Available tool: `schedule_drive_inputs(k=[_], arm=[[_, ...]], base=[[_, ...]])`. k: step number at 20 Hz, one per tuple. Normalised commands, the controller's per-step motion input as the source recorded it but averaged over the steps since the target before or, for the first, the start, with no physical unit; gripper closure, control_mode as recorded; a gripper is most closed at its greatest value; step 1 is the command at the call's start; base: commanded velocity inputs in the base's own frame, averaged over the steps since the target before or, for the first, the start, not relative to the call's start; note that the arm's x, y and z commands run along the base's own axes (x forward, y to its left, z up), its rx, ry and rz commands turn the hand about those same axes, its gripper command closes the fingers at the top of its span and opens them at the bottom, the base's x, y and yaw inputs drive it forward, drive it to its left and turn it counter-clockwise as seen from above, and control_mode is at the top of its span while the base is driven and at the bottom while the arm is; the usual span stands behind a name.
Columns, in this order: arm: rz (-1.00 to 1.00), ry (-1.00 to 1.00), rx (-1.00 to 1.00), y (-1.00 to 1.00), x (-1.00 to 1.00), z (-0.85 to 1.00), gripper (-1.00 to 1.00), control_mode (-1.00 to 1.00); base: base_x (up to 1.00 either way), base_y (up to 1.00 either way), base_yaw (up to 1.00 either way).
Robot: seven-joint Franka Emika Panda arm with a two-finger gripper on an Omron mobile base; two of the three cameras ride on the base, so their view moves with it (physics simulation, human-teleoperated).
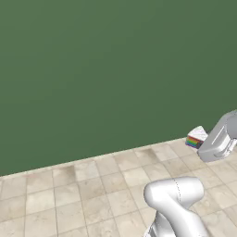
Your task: Take the cakes from the fridge and place them on the empty tray on the dining counter.
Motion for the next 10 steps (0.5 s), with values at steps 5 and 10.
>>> schedule_drive_inputs(k=[5, 10], arm=[[0.00, 0.00, 0.00, 0.00, 0.00, 0.00, 1.00, 1.00], [0.00, 0.00, 0.00, 0.00, 0.00, 0.00, 1.00, 1.00]], base=[[0.79, -0.27, -0.64], [0.79, -0.13, -0.71]])
